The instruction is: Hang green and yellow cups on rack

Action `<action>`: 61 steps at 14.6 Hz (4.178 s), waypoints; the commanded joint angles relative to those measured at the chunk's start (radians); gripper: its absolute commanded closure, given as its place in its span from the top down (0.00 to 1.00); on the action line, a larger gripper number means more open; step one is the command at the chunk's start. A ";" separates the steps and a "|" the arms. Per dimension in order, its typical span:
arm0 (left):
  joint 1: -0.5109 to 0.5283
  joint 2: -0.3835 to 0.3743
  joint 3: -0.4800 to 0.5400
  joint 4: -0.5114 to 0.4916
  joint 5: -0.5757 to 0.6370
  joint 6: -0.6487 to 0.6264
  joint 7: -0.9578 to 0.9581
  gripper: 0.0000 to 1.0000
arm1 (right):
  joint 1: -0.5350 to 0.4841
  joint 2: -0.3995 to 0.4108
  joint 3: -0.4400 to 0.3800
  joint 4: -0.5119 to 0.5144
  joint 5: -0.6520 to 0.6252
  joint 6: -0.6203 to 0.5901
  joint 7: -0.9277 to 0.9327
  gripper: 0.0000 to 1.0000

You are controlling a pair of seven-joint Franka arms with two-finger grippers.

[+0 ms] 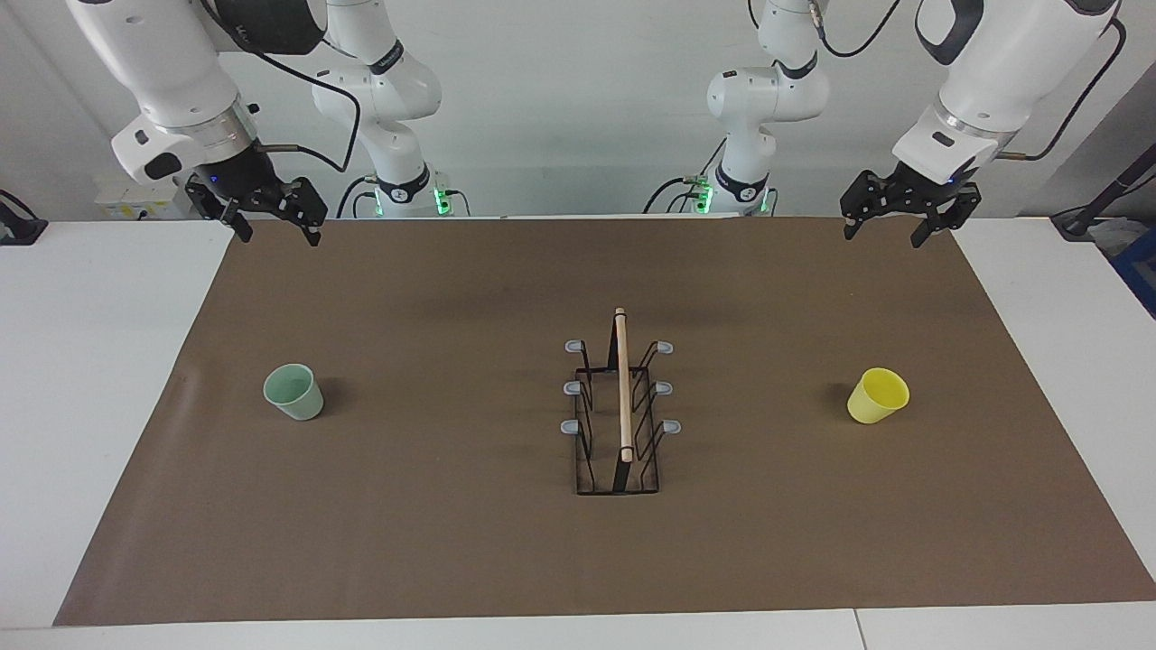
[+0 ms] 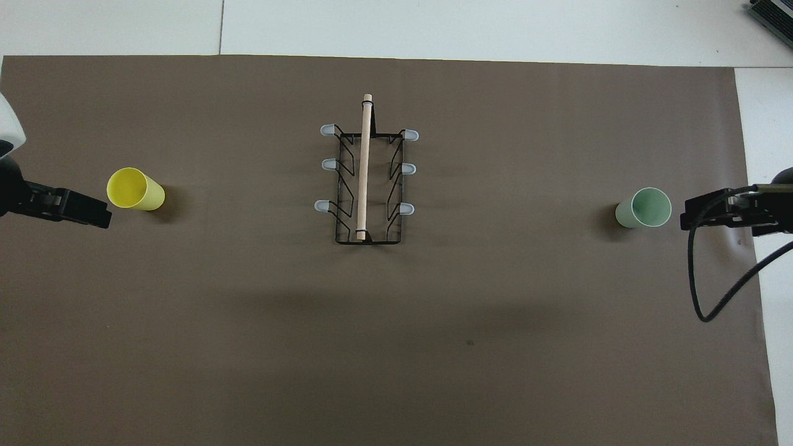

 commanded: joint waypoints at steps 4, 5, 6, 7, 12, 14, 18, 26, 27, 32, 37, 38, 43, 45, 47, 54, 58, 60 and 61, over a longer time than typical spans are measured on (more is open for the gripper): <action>0.004 -0.023 -0.001 -0.023 -0.003 -0.011 -0.004 1.00 | 0.002 -0.009 0.003 0.007 -0.013 -0.001 0.018 1.00; 0.005 -0.031 -0.001 -0.033 -0.001 -0.011 -0.007 1.00 | 0.002 -0.009 0.003 0.007 -0.013 -0.001 0.017 1.00; 0.005 -0.034 -0.001 -0.044 -0.001 -0.003 -0.010 1.00 | 0.002 -0.009 0.003 0.007 -0.013 -0.002 0.021 1.00; 0.004 -0.032 -0.001 -0.046 0.000 0.007 -0.012 1.00 | 0.002 -0.011 0.003 0.007 -0.006 -0.004 0.023 1.00; 0.036 -0.008 -0.001 -0.044 0.048 0.058 -0.013 1.00 | 0.003 -0.034 0.001 -0.009 -0.001 -0.011 0.017 1.00; 0.057 0.049 -0.001 -0.027 0.049 0.082 -0.013 1.00 | 0.003 -0.052 0.001 -0.066 -0.003 0.044 0.027 1.00; 0.099 0.167 0.011 0.012 0.055 0.138 -0.028 1.00 | -0.010 0.024 0.003 -0.056 -0.003 0.064 0.034 1.00; 0.125 0.447 0.069 0.284 0.006 0.116 -0.386 1.00 | -0.004 0.493 0.003 0.260 -0.117 0.088 -0.074 1.00; 0.125 0.489 0.085 0.321 -0.006 0.113 -0.445 1.00 | -0.004 0.524 0.014 0.267 -0.168 0.104 -0.092 1.00; 0.143 0.658 0.177 0.464 -0.177 0.076 -0.805 1.00 | 0.010 0.719 0.119 0.351 -0.403 0.101 -0.274 1.00; 0.182 0.681 0.180 0.412 -0.257 0.167 -1.091 1.00 | 0.062 0.710 0.130 0.222 -0.619 0.070 -0.632 1.00; 0.186 0.675 0.192 0.390 -0.276 0.185 -1.123 1.00 | 0.080 0.707 0.132 0.202 -0.654 0.070 -0.691 1.00; 0.238 0.667 0.201 0.255 -0.429 0.268 -1.266 1.00 | 0.134 0.678 0.133 0.049 -0.832 0.075 -0.833 1.00; 0.252 0.624 0.204 0.139 -0.495 0.303 -1.268 1.00 | 0.166 0.672 0.133 -0.026 -0.939 0.085 -0.833 1.00; 0.271 0.571 0.204 0.010 -0.596 0.339 -1.262 1.00 | 0.196 0.685 0.132 -0.052 -1.030 0.081 -0.832 1.00; 0.240 0.488 0.201 -0.220 -0.814 0.420 -1.237 1.00 | 0.165 0.675 0.130 -0.131 -1.150 0.079 -0.786 1.00; 0.209 0.478 0.198 -0.259 -0.937 0.483 -1.213 1.00 | 0.148 0.656 0.132 -0.207 -1.207 0.096 -0.744 1.00; 0.202 0.480 0.195 -0.264 -0.962 0.530 -1.208 1.00 | 0.148 0.652 0.130 -0.226 -1.216 0.114 -0.732 0.96; 0.183 0.478 0.194 -0.271 -0.963 0.540 -1.188 1.00 | 0.148 0.652 0.130 -0.229 -1.233 0.111 -0.732 0.80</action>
